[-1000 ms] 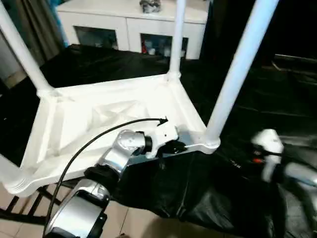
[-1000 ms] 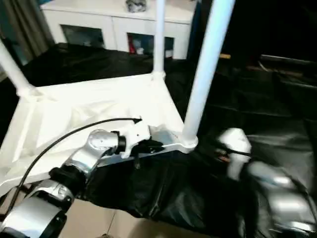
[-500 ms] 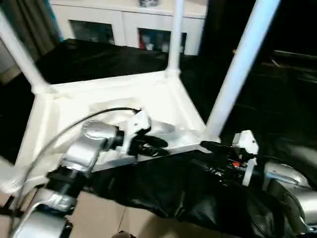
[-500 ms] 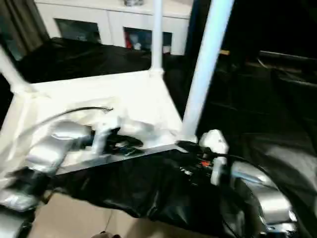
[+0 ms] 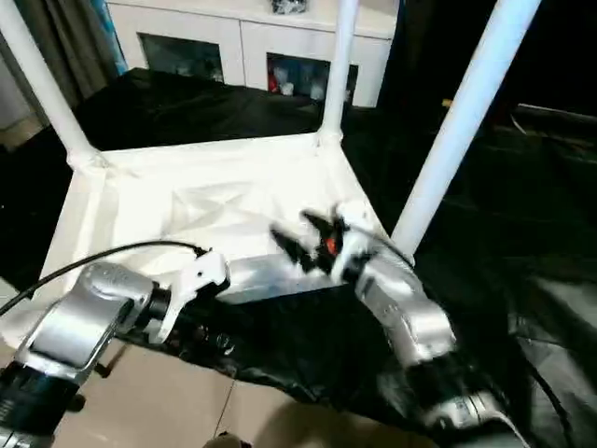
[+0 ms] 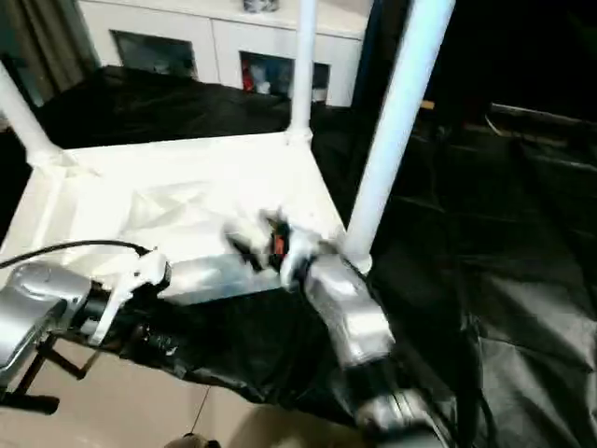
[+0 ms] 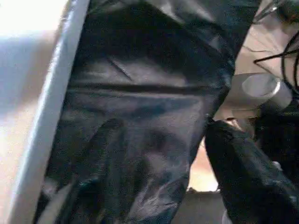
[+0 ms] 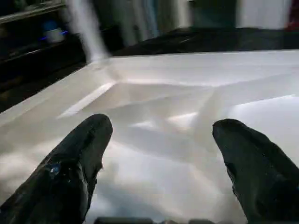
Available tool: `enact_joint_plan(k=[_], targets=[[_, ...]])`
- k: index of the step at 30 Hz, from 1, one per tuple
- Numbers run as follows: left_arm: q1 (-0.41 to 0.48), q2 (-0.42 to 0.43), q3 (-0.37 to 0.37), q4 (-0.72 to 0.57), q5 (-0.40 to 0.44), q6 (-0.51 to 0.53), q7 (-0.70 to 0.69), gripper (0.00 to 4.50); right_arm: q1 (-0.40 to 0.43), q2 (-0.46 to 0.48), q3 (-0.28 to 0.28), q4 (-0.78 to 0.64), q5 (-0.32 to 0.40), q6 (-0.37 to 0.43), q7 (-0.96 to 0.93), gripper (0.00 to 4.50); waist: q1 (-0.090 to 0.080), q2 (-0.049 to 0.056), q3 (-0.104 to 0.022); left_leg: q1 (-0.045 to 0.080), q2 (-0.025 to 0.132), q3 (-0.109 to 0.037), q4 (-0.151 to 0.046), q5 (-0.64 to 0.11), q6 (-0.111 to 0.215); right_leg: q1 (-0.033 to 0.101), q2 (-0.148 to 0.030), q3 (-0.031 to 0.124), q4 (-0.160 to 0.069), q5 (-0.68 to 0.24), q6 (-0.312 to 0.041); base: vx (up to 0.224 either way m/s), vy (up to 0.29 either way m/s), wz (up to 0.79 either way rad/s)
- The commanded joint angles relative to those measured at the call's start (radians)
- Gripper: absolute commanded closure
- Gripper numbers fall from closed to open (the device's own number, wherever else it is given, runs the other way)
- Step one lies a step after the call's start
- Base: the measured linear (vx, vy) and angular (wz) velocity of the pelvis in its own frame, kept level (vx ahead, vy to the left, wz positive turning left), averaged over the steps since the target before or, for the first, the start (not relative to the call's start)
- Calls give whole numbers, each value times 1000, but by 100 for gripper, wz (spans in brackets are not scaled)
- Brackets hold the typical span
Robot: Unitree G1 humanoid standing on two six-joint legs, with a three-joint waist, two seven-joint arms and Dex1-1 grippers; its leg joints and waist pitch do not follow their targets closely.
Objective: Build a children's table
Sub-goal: Rotate table base
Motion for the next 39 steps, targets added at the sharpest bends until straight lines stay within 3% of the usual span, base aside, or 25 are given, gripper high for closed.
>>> enact_joint_plan(k=[1,3,6,7,9,11,12,13,14,15,19,24,25,26,27,28,29,30,31,32,34,35,36,37,39], targets=[[1,-1,-3,-4,22,-13,22,113,-26,-4,-55,58,-3,-32,-81,53,-5,15,-60,22,47,-23,-77,-193,-47,42,-57,51,-54,-95,-223,0,0,0],[-3,-2,-4,1,31,-22,38,105,-52,-6,-75,102,-21,-67,-150,53,-4,18,-62,21,47,-24,-75,-178,-45,44,-58,51,-51,-80,-216,0,0,0],[-5,4,-11,-1,44,-35,71,81,-106,-30,-121,213,-45,-145,-280,53,-7,15,-66,19,41,-21,-69,-144,-35,48,-53,50,-47,-35,-222,0,0,0],[-8,0,-14,9,56,-51,97,71,-127,-53,-149,261,-42,-175,-325,53,-7,22,-66,19,42,-22,-68,-148,-36,46,-55,50,-46,-34,-222,0,0,0],[-17,-8,-19,31,72,-78,124,62,-145,-83,-178,307,-40,-201,-366,53,-8,17,-66,21,41,-20,-67,-164,-35,47,-51,49,-48,-45,-221,0,0,0],[-27,-19,-25,53,86,-103,148,46,-166,-113,-204,360,-49,-238,-401,53,1,28,-66,30,42,-16,-63,-184,-36,38,-47,49,-48,-44,-223,0,0,0],[-30,-22,-26,60,90,-108,154,34,-170,-121,-210,372,-52,-246,-409,53,3,25,-66,29,42,-16,-64,-195,-39,39,-46,49,-48,-48,-221,0,0,0],[-38,-32,-27,74,99,-121,169,34,-173,-143,-221,381,-52,-251,-417,53,6,31,-66,28,42,-18,-64,-198,-41,40,-46,48,-47,-49,-218,0,0,0],[-44,-39,-28,84,105,-129,179,27,-174,-158,-228,387,-52,-255,-422,53,9,27,-65,30,42,-17,-64,-215,-45,38,-44,48,-50,-58,-212,0,0,0],[-50,-44,-29,93,111,-143,189,21,-178,-172,-235,400,-54,-264,-430,53,11,30,-66,32,42,-17,-63,-222,-47,38,-44,48,-49,-57,-211,0,0,0],[-81,-74,-36,151,138,-212,249,5,-199,-235,-264,465,-50,-308,-457,53,17,30,-68,25,41,-20,-61,-248,-56,42,-46,46,-50,-79,-205,0,0,0],[-135,-188,-15,270,159,-345,411,5,-206,-335,-295,531,-56,-356,-466,53,17,36,-72,14,37,-22,-52,-213,-32,51,-48,44,-46,-28,-216,0,0,0],[-135,-188,-15,270,159,-345,411,5,-206,-335,-295,531,-56,-356,-466,53,15,31,-72,13,36,-20,-51,-213,-27,51,-46,43,-49,-25,-218,0,0,0],[-149,-242,19,311,154,-394,494,5,-202,-358,-297,537,-61,-363,-461,53,16,29,-75,8,36,-22,-48,-191,-15,58,-49,44,-43,3,-224,0,0,0],[-149,-244,21,312,154,-396,496,5,-202,-359,-296,537,-61,-363,-460,53,14,34,-77,8,35,-20,-44,-177,-3,56,-46,42,-46,21,-228,0,0,0],[-153,-278,49,328,138,-421,538,5,-202,-368,-293,542,-68,-367,-454,53,13,29,-78,4,34,-21,-42,-165,4,60,-47,42,-42,40,-233,0,0,0],[-150,-350,127,342,76,-445,613,5,-199,-381,-280,544,-79,-374,-424,53,11,41,-79,3,33,-20,-38,-155,16,60,-47,39,-45,59,-246,0,0,0],[-138,-371,149,340,60,-487,635,5,-193,-379,-278,531,-67,-369,-375,53,10,35,-79,-1,33,-20,-35,-149,22,62,-47,39,-43,73,-256,0,0,0],[-129,-381,158,337,54,-519,647,5,-189,-377,-278,520,-57,-365,-340,53,11,45,-83,-7,33,-24,-33,-133,43,67,-49,37,-39,99,-264,0,0,0],[-103,-394,187,319,28,-482,664,5,-150,-350,-250,427,-27,-356,-197,53,6,52,-81,-9,34,-23,-31,-141,67,64,-46,33,-40,105,-265,0,0,0],[-84,-404,209,304,9,-472,676,1,-126,-343,-221,380,-39,-368,-167,35,-3,49,-81,-11,38,-27,-31,-130,93,66,-46,29,-39,105,-263,0,0,0],[-42,-419,249,281,14,-514,761,0,-71,-317,-188,263,-3,-349,-93,25,-7,54,-79,-12,41,-27,-31,-139,111,67,-49,29,-44,81,-262,0,0,0],[-42,-419,249,281,14,-514,761,0,-71,-317,-188,263,-3,-349,-93,25,-11,52,-79,-13,42,-26,-30,-142,118,67,-49,29,-46,65,-258,0,0,0],[-4,-426,283,260,-6,-521,788,0,-21,-305,-159,159,28,-323,-53,9,-15,60,-81,-9,41,-26,-30,-145,122,62,-49,28,-49,12,-260,0,0,0],[49,-433,328,235,-20,-540,824,0,49,-302,-114,24,52,-280,-37,4,-15,64,-75,-10,48,-25,-34,-161,122,58,-48,30,-57,-43,-251,0,0,0]])
